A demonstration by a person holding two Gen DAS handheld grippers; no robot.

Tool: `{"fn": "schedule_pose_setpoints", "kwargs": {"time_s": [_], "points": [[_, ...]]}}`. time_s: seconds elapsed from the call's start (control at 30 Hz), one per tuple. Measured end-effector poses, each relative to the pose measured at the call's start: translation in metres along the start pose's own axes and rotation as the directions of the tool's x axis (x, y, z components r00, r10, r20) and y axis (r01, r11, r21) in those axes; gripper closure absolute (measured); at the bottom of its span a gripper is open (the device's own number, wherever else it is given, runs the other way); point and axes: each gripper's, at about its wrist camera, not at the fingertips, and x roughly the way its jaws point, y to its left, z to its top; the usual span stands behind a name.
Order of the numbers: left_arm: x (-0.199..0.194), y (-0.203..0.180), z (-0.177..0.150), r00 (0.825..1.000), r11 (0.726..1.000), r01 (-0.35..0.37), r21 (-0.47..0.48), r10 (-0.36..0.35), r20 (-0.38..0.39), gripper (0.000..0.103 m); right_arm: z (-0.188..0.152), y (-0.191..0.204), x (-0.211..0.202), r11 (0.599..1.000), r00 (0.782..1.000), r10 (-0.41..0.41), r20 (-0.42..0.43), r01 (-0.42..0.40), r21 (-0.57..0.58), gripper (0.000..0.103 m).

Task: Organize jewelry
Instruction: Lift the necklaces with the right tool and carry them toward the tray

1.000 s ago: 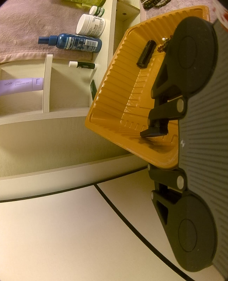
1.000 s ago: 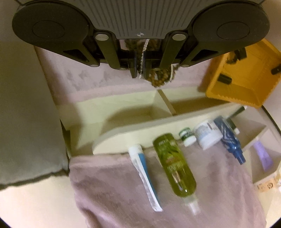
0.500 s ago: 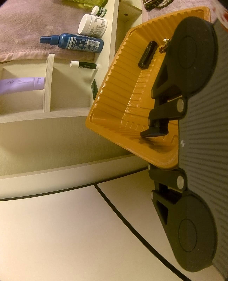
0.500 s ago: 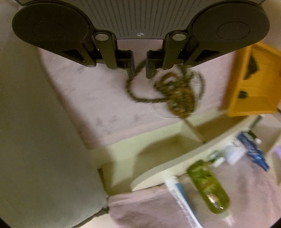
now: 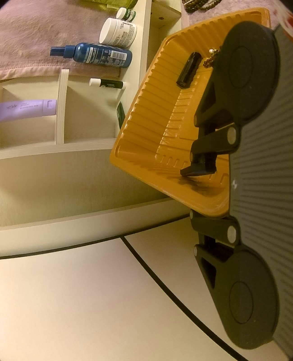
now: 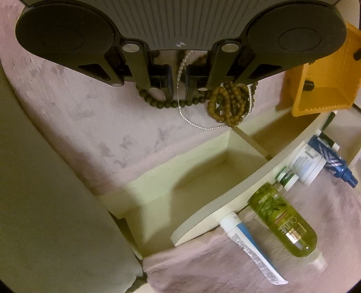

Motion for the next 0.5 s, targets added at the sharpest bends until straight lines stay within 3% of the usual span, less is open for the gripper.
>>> {"fn": "schedule_pose_setpoints", "kwargs": {"time_s": [0.1, 0.5], "points": [[0.0, 0.0, 0.0, 1.0, 1.0, 0.001, -0.001, -0.001, 0.0, 0.088, 0.001, 0.004, -0.005, 0.999, 1.0, -0.002, 0.018, 0.003, -0.038, 0.101], [0.0, 0.001, -0.001, 1.0, 1.0, 0.004, -0.007, -0.004, 0.003, 0.088, 0.027, 0.058, -0.06, 0.973, 0.975, 0.213, 0.068, -0.205, -0.108, 0.101]]}}
